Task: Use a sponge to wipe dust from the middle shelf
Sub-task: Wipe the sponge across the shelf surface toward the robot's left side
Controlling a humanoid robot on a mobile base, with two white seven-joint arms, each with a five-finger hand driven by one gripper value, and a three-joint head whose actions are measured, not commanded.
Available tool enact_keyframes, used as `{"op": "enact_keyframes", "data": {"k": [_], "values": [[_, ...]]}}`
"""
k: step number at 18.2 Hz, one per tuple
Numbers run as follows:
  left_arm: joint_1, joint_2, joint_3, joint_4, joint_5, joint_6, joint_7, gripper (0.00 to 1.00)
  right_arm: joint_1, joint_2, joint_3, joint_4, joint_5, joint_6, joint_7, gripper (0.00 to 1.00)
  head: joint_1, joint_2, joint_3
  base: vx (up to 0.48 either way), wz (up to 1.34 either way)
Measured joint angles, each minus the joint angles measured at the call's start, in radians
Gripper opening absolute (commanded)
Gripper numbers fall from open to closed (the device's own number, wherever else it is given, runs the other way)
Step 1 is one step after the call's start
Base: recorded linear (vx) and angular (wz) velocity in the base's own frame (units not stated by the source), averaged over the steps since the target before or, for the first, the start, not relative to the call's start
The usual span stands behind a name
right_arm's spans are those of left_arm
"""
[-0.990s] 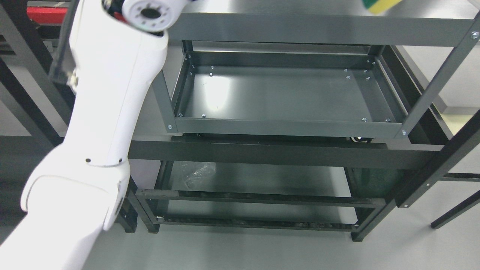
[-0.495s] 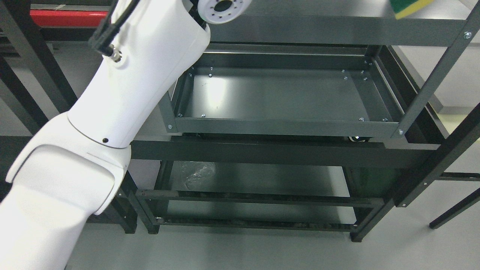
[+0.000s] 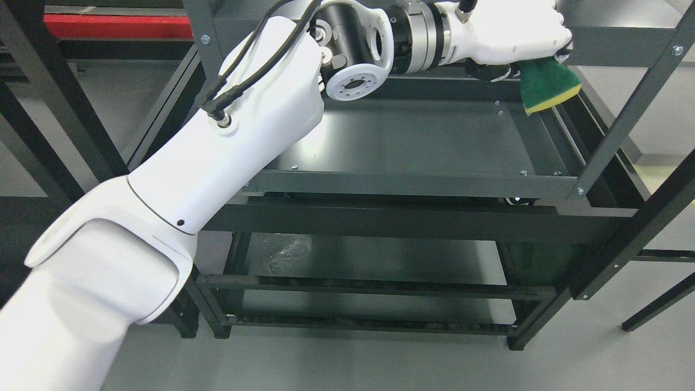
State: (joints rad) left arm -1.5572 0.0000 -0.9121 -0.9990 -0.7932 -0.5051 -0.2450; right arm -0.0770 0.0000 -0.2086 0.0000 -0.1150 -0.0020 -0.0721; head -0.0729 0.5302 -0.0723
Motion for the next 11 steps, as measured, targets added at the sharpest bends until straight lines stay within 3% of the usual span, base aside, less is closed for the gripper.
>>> {"op": "enact_keyframes", "data": {"k": [7, 11], "values": [[0.012, 0.005, 0.054, 0.007, -0.041, -0.074, -0.028, 0.00, 0.000, 0.000, 0.000, 0.000, 0.000, 0.000, 0.000, 1.00, 0.0000, 0.000, 0.000, 0.000, 0.00], [0.031, 0.057, 0.136, -0.026, -0.048, -0.174, -0.092, 0.00, 0.000, 0.000, 0.000, 0.000, 0.000, 0.000, 0.000, 1.00, 0.0000, 0.000, 0.000, 0.000, 0.00]]}}
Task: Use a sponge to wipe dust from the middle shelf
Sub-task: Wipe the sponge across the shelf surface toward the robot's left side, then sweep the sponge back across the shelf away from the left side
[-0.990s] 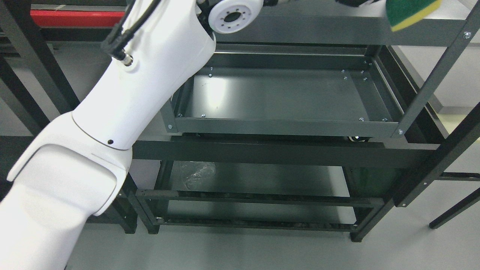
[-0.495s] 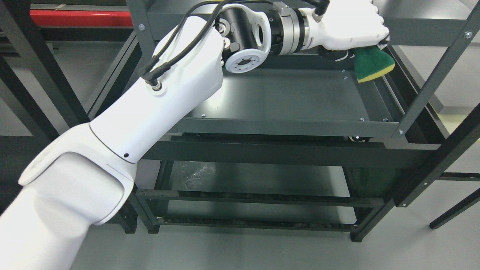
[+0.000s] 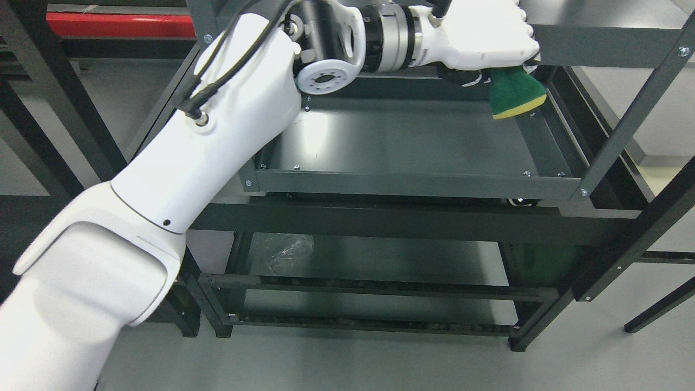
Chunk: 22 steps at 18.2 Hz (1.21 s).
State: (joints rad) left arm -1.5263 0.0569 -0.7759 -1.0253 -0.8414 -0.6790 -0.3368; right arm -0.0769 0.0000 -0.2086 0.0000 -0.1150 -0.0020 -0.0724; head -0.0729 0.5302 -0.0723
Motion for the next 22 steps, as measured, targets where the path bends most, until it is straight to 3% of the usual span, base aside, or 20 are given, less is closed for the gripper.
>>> {"op": "enact_keyframes", "data": {"k": [3, 10, 16, 22], "values": [[0.040, 0.061, 0.091, -0.030, -0.001, -0.071, -0.077, 0.00, 0.000, 0.000, 0.000, 0.000, 0.000, 0.000, 0.000, 1.00, 0.0000, 0.000, 0.000, 0.000, 0.00], [0.171, 0.202, 0.406, -0.090, 0.014, -0.105, -0.260, 0.00, 0.000, 0.000, 0.000, 0.000, 0.000, 0.000, 0.000, 1.00, 0.0000, 0.000, 0.000, 0.000, 0.00], [0.280, 0.329, 0.634, -0.122, 0.092, -0.107, -0.288, 0.00, 0.000, 0.000, 0.000, 0.000, 0.000, 0.000, 0.000, 1.00, 0.0000, 0.000, 0.000, 0.000, 0.00], [0.314, 0.360, 0.742, -0.139, 0.116, -0.107, -0.293, 0.00, 0.000, 0.000, 0.000, 0.000, 0.000, 0.000, 0.000, 1.00, 0.0000, 0.000, 0.000, 0.000, 0.00]]}}
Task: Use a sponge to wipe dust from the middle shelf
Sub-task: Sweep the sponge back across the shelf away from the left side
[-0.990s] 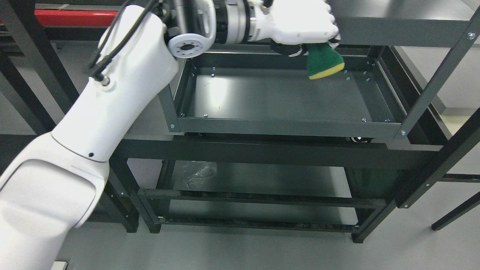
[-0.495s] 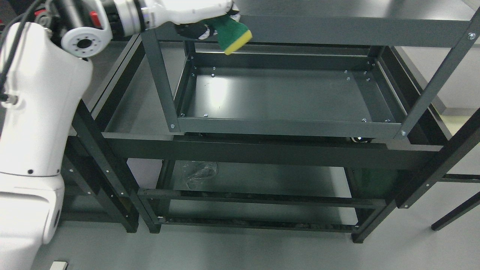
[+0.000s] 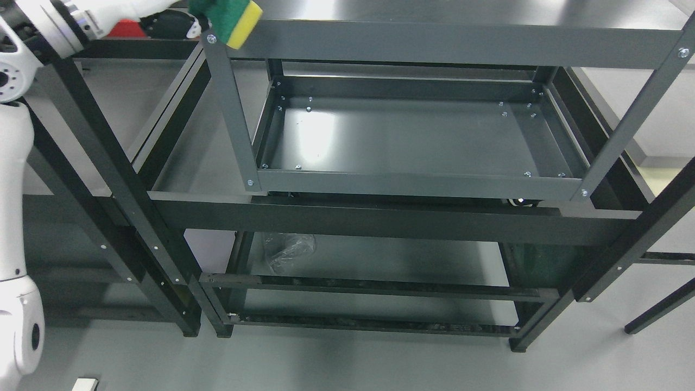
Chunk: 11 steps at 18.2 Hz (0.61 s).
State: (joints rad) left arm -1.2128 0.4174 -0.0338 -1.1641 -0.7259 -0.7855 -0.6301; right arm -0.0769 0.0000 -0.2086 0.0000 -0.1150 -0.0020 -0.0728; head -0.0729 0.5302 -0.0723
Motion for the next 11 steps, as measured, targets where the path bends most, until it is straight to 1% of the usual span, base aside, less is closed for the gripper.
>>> {"op": "enact_keyframes", "data": {"k": [2, 5, 8, 11], "values": [[0.005, -0.008, 0.015, -0.003, 0.000, 0.000, -0.003, 0.00, 0.000, 0.000, 0.000, 0.000, 0.000, 0.000, 0.000, 1.00, 0.0000, 0.000, 0.000, 0.000, 0.00], [0.005, -0.046, 0.020, -0.006, -0.029, 0.000, -0.003, 0.00, 0.000, 0.000, 0.000, 0.000, 0.000, 0.000, 0.000, 1.00, 0.0000, 0.000, 0.000, 0.000, 0.00], [-0.019, -0.112, 0.019, 0.005, -0.087, 0.000, -0.004, 0.00, 0.000, 0.000, 0.000, 0.000, 0.000, 0.000, 0.000, 1.00, 0.0000, 0.000, 0.000, 0.000, 0.00], [-0.077, -0.186, 0.004, 0.039, -0.150, 0.000, -0.004, 0.00, 0.000, 0.000, 0.000, 0.000, 0.000, 0.000, 0.000, 1.00, 0.0000, 0.000, 0.000, 0.000, 0.00]]}}
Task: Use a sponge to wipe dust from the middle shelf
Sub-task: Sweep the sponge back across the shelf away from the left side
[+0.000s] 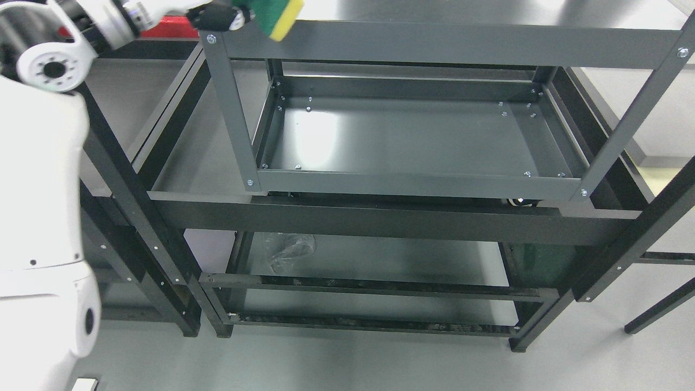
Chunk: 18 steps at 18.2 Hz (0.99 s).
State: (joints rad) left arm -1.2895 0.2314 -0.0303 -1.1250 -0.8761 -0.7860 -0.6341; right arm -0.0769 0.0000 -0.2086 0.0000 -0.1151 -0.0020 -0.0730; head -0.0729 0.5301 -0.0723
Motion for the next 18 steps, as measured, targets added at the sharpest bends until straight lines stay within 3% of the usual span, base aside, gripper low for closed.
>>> {"op": "enact_keyframes", "data": {"k": [4, 8, 14, 18], "values": [[-0.108, -0.075, -0.066, 0.067, -0.052, 0.000, 0.026, 0.01, 0.000, 0.000, 0.000, 0.000, 0.000, 0.000, 0.000, 1.00, 0.0000, 0.000, 0.000, 0.000, 0.00], [-0.195, -0.127, -0.218, 0.123, -0.009, 0.001, 0.102, 0.01, 0.000, 0.000, 0.000, 0.000, 0.000, 0.000, 0.000, 1.00, 0.0000, 0.000, 0.000, 0.000, 0.00], [-0.252, -0.172, -0.499, 0.133, 0.059, 0.212, 0.252, 0.01, 0.000, 0.000, 0.000, 0.000, 0.000, 0.000, -0.003, 1.00, 0.0000, 0.000, 0.000, 0.000, 0.00], [-0.265, -0.191, -0.676, 0.126, 0.075, 0.294, 0.311, 0.01, 0.000, 0.000, 0.000, 0.000, 0.000, 0.000, -0.004, 1.00, 0.0000, 0.000, 0.000, 0.000, 0.00]]}}
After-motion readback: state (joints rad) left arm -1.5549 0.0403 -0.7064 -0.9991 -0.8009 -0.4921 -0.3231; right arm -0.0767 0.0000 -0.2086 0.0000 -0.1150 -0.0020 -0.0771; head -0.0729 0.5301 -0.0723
